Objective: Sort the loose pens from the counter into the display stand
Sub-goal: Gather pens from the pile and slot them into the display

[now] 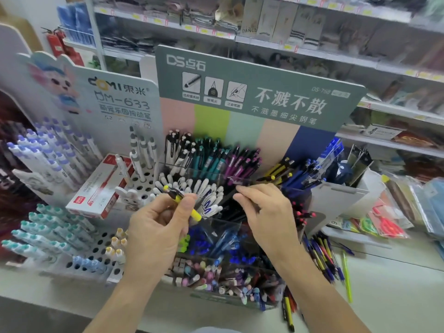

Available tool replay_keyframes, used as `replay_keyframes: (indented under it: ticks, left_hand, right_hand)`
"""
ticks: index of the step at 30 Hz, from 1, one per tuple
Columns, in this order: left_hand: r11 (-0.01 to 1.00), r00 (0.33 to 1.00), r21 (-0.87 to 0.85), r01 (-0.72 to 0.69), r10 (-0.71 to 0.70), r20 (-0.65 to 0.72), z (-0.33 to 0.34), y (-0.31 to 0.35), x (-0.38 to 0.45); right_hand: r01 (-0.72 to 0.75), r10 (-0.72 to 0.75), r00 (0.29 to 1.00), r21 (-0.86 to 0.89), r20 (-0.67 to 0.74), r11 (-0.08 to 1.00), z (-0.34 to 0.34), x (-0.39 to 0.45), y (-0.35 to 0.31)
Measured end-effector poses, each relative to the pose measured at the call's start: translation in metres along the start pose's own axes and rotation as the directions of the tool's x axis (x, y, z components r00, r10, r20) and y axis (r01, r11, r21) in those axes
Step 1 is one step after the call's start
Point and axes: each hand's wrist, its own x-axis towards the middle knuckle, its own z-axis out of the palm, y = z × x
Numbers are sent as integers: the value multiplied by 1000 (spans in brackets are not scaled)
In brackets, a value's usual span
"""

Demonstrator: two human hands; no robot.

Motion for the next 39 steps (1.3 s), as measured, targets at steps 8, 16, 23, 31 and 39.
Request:
replay_keyframes:
  ticks: [8, 16, 23, 31, 39]
  left_hand:
    - [811, 841, 317, -491, 348, 413, 44, 25, 21]
    - [607, 690, 339, -718, 558, 462, 90, 23, 33]
    - [586, 766, 503, -635, 565, 308, 113, -13, 59]
    - [585, 751, 498, -640, 612, 247, 122, -23, 71]
    - [607, 751, 465, -645, 614, 241, 128, -19, 79]
  right_hand:
    - [-219, 198, 975, 562, 100, 797, -50, -1, -32]
    - [-87, 261, 906, 456, -333, 886, -90, 8, -7]
    - [-354, 427, 874, 302, -230, 885, -65, 30, 33]
    - [-340, 348, 937, 154, -28, 928, -47, 21, 27]
    - [-248, 250, 964, 29, -90, 968, -44, 47, 20]
